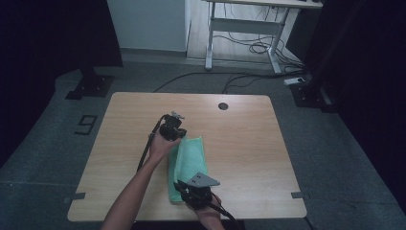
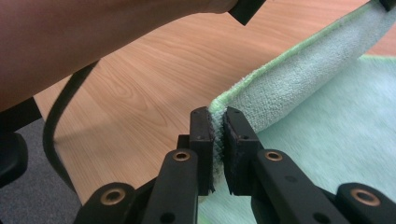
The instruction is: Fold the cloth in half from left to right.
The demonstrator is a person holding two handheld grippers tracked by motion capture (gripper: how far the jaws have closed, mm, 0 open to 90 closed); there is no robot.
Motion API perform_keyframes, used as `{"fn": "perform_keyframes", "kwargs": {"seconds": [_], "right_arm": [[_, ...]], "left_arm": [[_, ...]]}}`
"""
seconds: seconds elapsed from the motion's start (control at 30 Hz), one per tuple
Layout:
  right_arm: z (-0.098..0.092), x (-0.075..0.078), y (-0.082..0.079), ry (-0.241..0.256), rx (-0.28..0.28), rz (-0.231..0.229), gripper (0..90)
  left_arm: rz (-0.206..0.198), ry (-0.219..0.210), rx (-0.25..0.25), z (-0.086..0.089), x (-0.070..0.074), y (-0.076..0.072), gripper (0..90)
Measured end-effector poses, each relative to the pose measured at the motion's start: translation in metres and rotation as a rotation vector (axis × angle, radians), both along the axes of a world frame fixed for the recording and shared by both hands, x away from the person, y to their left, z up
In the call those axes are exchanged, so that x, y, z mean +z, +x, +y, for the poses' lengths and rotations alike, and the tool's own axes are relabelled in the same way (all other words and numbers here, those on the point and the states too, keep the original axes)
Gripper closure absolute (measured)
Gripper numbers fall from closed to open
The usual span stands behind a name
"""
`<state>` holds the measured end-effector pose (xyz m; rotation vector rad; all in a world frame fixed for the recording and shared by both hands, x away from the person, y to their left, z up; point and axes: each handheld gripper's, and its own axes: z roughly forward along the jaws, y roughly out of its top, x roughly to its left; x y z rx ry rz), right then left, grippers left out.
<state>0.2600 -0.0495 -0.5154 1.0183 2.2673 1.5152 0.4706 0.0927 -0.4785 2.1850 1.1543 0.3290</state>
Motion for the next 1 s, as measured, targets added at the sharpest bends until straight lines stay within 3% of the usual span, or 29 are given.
{"fn": "perform_keyframes", "kwargs": {"seconds": [0.3, 0.57, 0.87, 1.0], "right_arm": [[-0.019, -0.012, 0.001, -0.010, -0.032, 0.030, 81.9], [-0.032, -0.020, 0.004, -0.024, -0.067, 0.059, 79.9], [-0.041, -0.024, 0.002, -0.049, -0.089, 0.071, 77.0], [-0.048, -0.027, 0.001, -0.077, -0.124, 0.085, 73.6]], "left_arm": [[0.023, 0.003, -0.025, -0.023, -0.015, 0.006, 86.4], [0.032, 0.004, -0.010, -0.034, -0.027, 0.012, 85.8], [0.023, 0.001, -0.013, -0.044, -0.028, 0.012, 84.0], [0.019, 0.002, -0.010, -0.045, -0.030, 0.012, 82.7]]}}
